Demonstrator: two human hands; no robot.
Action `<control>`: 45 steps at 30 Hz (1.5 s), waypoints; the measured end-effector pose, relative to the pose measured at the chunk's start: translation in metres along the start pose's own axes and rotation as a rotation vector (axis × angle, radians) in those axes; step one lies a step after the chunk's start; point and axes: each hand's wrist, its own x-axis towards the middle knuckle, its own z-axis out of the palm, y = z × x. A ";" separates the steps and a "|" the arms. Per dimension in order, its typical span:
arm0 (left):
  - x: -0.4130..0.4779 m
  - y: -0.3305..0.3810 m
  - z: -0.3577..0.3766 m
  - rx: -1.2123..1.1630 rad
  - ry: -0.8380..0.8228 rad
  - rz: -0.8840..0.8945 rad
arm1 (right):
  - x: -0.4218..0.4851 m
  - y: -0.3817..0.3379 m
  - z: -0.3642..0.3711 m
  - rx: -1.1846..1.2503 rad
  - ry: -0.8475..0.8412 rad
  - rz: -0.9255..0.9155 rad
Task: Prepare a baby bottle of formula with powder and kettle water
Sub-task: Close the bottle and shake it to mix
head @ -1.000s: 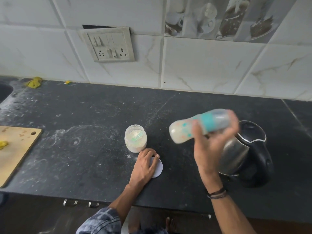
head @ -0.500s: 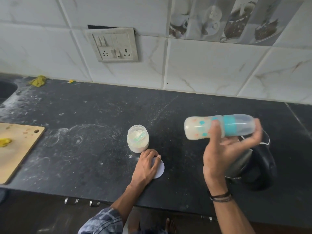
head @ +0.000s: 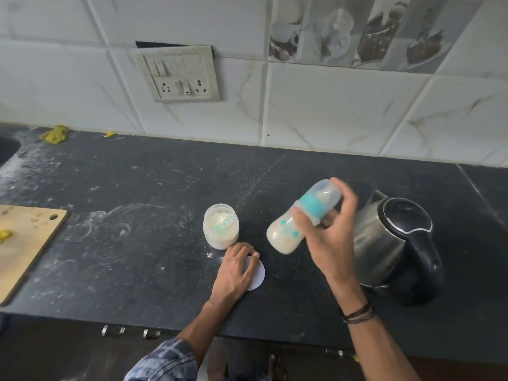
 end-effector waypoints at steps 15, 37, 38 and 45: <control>0.001 -0.002 0.001 0.020 -0.021 -0.014 | 0.004 0.000 0.001 0.037 0.276 -0.057; 0.001 0.006 -0.004 0.023 -0.012 0.001 | 0.000 0.001 0.002 0.062 0.318 -0.128; 0.000 0.005 -0.003 0.026 -0.014 0.002 | 0.002 0.008 0.002 0.030 0.247 -0.083; 0.000 0.007 -0.005 0.021 -0.017 -0.013 | -0.005 -0.001 0.001 0.075 0.282 -0.108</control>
